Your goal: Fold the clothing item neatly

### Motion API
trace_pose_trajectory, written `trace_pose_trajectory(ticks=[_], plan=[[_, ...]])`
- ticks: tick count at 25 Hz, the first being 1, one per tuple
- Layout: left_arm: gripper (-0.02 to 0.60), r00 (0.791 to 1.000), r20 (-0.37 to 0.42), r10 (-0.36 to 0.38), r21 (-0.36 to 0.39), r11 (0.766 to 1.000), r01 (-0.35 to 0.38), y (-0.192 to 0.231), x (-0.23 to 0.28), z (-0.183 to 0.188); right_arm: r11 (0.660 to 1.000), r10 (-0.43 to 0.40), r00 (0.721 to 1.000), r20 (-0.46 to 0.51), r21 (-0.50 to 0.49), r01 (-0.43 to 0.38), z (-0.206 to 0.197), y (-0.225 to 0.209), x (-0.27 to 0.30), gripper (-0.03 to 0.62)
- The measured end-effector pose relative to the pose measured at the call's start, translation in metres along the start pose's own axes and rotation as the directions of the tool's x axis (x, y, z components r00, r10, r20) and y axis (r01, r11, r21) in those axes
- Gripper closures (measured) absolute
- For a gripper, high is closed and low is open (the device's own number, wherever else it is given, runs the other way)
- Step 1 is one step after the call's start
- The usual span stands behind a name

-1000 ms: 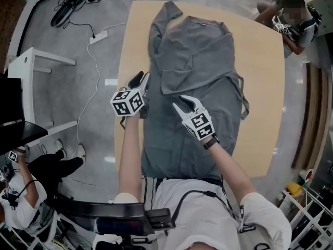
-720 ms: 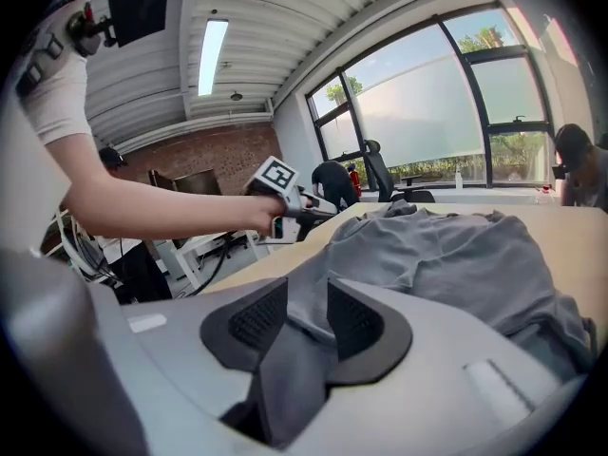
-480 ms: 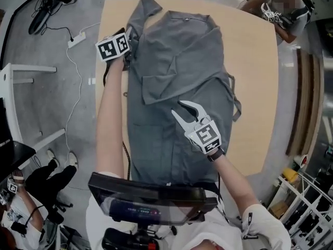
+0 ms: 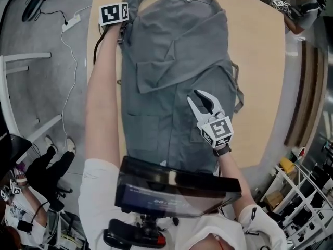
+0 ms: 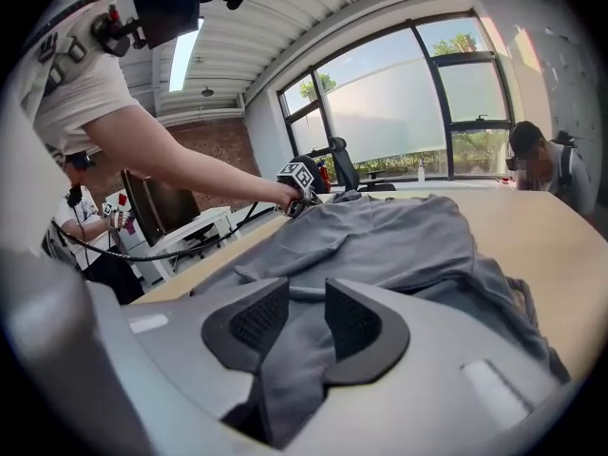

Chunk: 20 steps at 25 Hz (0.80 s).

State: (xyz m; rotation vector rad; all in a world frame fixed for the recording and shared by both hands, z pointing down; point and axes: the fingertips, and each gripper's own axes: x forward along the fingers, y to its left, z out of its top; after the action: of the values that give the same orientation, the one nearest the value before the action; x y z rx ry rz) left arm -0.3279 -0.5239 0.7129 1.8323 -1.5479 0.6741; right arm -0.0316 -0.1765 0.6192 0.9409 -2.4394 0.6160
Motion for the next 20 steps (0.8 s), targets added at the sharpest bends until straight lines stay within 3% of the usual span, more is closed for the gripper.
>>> trace_pose_trajectory(ticks=[1,3,5,8,10,14,18,19,20], plan=[[0.560,1.000,0.000,0.008,-0.005,1.000,-0.008,0.000,-0.001,-0.001,1.000,-0.005,1.000,0.003,0.008,0.005,-0.002,-0.002,-0.001,0.478],[0.565,1.000,0.016,0.014,-0.056,0.998,-0.013,0.004,-0.009,-0.002,0.999,-0.013,1.000,0.010,0.029,0.013,-0.004,-0.003,-0.002,0.480],[0.566,0.997,0.082,0.007,-0.145,0.989,0.005,0.015,-0.031,0.002,0.999,-0.015,1.000,0.020,0.043,0.014,-0.003,-0.002,-0.004,0.482],[0.566,0.973,0.226,-0.037,-0.292,0.951,0.104,0.031,-0.086,0.007,0.998,-0.012,0.999,0.050,0.059,0.009,0.003,0.001,-0.007,0.484],[0.566,0.954,0.296,-0.036,-0.353,0.924,0.144,0.042,-0.130,-0.003,0.997,-0.012,0.998,0.068,0.071,0.007,0.006,0.002,-0.008,0.484],[0.565,0.924,0.381,0.043,-0.418,0.899,0.131,0.060,-0.212,-0.036,0.996,-0.015,0.995,0.096,0.091,0.006,0.013,0.007,-0.012,0.484],[0.565,0.892,0.417,0.176,-0.522,0.850,0.076,0.069,-0.276,-0.080,0.996,-0.011,0.994,0.113,0.091,0.001,0.023,0.019,-0.020,0.484],[0.565,0.881,0.427,0.203,-0.517,0.855,0.053,0.067,-0.288,-0.087,0.996,-0.005,0.993,0.116,0.088,-0.005,0.025,0.023,-0.021,0.484],[0.565,0.872,0.437,0.222,-0.484,0.875,0.020,0.060,-0.298,-0.090,0.996,0.001,0.993,0.118,0.084,-0.011,0.026,0.027,-0.023,0.484]])
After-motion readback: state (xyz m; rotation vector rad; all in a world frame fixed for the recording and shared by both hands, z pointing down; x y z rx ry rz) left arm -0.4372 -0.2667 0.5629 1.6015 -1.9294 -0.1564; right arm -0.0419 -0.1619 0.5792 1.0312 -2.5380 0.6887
